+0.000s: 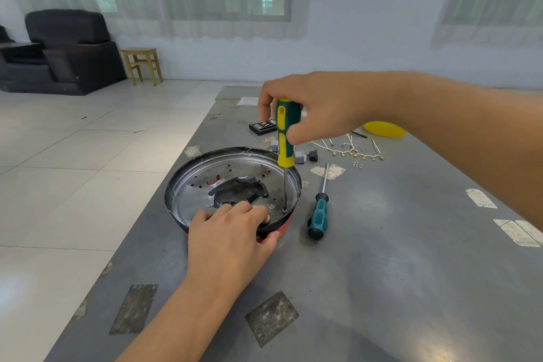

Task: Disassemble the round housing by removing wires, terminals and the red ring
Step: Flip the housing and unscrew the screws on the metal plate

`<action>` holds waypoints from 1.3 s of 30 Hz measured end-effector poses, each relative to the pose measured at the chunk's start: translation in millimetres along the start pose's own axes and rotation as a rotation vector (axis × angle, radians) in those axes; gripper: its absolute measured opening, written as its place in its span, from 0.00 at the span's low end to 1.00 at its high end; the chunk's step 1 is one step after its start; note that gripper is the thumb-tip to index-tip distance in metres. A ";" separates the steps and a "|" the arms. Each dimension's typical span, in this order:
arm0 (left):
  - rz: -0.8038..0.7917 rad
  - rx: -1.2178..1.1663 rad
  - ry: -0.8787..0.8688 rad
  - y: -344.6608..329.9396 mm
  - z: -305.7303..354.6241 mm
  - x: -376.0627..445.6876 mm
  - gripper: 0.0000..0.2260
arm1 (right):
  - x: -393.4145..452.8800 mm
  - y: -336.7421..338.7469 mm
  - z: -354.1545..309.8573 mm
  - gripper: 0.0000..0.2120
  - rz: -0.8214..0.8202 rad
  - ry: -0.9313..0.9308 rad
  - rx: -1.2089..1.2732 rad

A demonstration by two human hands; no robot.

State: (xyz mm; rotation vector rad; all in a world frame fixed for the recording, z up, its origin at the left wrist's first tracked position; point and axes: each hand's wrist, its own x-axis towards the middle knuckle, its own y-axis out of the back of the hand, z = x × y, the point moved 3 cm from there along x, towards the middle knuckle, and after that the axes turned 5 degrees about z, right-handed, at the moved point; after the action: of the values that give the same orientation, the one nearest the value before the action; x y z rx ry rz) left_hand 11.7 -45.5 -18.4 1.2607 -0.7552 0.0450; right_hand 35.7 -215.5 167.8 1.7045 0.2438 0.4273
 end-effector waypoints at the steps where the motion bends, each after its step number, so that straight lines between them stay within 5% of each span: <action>1: 0.000 0.000 0.003 -0.1 -0.3 -0.2 0.12 | 0.9 -0.8 1.9 0.08 0.069 -0.003 -0.108; 4: 0.007 -0.007 0.002 -0.5 0.1 -1.8 0.11 | -0.8 -2.3 3.8 0.15 0.244 -0.026 -0.285; 8: -0.008 -0.001 0.003 0.7 -0.3 -1.2 0.15 | -7.2 -0.7 6.0 0.16 0.063 -0.095 0.107; 13: -0.011 -0.005 0.013 1.7 0.8 -0.8 0.14 | -7.5 0.8 8.4 0.18 0.217 -0.100 -0.188; 16: -0.021 0.007 0.019 1.7 0.1 -0.5 0.15 | -10.4 -0.7 5.2 0.09 0.099 -0.080 0.048; 18: -0.023 0.006 0.021 1.7 0.3 -0.4 0.15 | -12.8 1.2 4.0 0.11 0.040 -0.109 0.087; 22: -0.024 0.009 0.017 2.0 0.7 -0.2 0.15 | -8.4 1.1 6.0 0.20 0.194 -0.124 -0.203; 25: -0.035 0.022 0.023 1.6 0.0 -0.1 0.16 | -9.9 -0.2 5.5 0.07 0.136 -0.084 -0.030; 28: -0.028 0.012 0.026 2.3 -0.4 0.2 0.16 | -14.8 2.2 7.8 0.12 0.022 -0.096 0.089; 30: -0.038 0.015 0.028 2.3 -0.1 -0.2 0.17 | -15.4 0.1 9.5 0.07 0.050 -0.114 0.047; 33: -0.042 0.019 0.024 1.1 -1.7 -1.5 0.17 | -13.4 -3.1 13.8 0.14 0.225 -0.096 -0.209; 35: -0.038 0.002 0.022 1.8 -1.3 -1.1 0.16 | -13.7 -4.9 13.5 0.09 0.218 -0.069 -0.079; 39: -0.035 0.006 0.025 1.7 -0.8 -0.8 0.16 | -19.0 -3.5 11.1 0.14 0.087 -0.117 0.188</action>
State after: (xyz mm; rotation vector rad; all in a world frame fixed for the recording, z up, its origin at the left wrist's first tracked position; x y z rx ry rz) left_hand 10.7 -43.9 -17.5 1.2769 -0.7118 0.0349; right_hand 23.3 -232.3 160.1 1.9228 0.1274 0.3767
